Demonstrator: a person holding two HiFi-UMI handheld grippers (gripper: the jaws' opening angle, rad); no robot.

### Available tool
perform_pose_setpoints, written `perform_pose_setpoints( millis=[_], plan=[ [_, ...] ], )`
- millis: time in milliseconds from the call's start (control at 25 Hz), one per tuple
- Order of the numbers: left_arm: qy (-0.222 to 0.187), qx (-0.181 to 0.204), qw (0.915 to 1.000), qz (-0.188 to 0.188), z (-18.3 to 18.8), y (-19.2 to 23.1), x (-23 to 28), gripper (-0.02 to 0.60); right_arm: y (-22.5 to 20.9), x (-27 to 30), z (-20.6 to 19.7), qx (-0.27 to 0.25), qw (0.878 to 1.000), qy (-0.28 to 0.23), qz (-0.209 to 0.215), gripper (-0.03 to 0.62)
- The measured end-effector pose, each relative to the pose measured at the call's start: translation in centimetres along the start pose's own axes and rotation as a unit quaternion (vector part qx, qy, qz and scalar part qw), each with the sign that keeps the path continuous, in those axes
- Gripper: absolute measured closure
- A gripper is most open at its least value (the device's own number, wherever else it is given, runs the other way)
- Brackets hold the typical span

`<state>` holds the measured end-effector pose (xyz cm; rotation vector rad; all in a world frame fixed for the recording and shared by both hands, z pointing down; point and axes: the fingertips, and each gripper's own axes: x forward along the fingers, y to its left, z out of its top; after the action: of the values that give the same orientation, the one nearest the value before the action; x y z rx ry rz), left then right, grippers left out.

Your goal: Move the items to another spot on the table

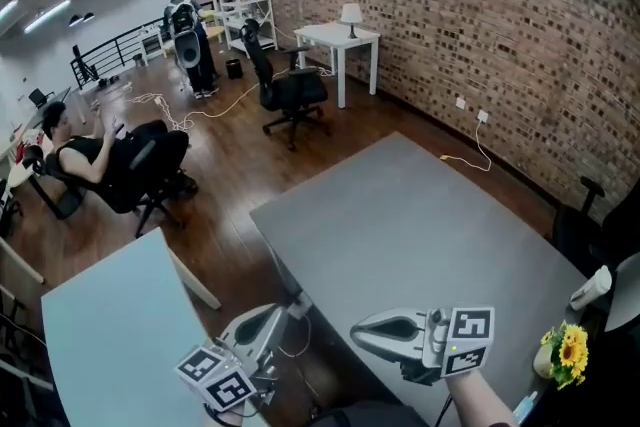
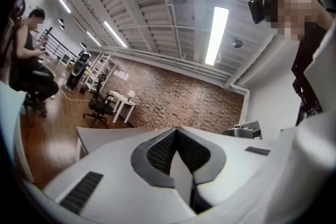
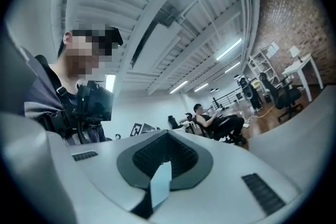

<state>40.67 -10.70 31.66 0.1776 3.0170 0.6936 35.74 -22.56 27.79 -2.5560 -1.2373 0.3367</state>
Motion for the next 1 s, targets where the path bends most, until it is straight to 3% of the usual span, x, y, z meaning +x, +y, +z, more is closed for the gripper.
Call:
perform_pose_setpoints(
  millis=[160, 320, 560, 720, 840, 1000],
  plan=[
    [-0.025, -0.025, 0.9980, 0.053, -0.2, 3.2, -3.9, 0.577, 0.7, 5.7, -0.1, 0.025, 0.996, 0.008, 0.090, 0.614],
    [-0.032, -0.035, 0.9954, 0.083, -0.7, 5.6, -5.8, 0.577, 0.5, 9.3, -1.7, 0.018, 0.991, 0.049, 0.122, 0.614],
    [-0.044, -0.010, 0.9897, 0.136, 0.4, 7.6, -8.4, 0.577, -0.6, 13.3, -3.3, 0.022, 0.980, 0.082, 0.178, 0.614],
    [-0.040, 0.000, 0.9839, 0.174, 0.5, 9.5, -8.2, 0.577, -4.0, 15.2, -4.4, 0.010, 0.982, 0.100, 0.160, 0.614],
    [-0.027, 0.033, 0.9780, 0.204, 1.0, 11.2, -6.7, 0.575, -7.2, 16.9, -5.6, -0.028, 0.985, 0.114, 0.128, 0.614],
    [0.010, 0.052, 0.9711, 0.232, 0.3, 13.6, -4.6, 0.575, -10.5, 17.8, -7.8, -0.041, 0.982, 0.128, 0.133, 0.614]
  ],
)
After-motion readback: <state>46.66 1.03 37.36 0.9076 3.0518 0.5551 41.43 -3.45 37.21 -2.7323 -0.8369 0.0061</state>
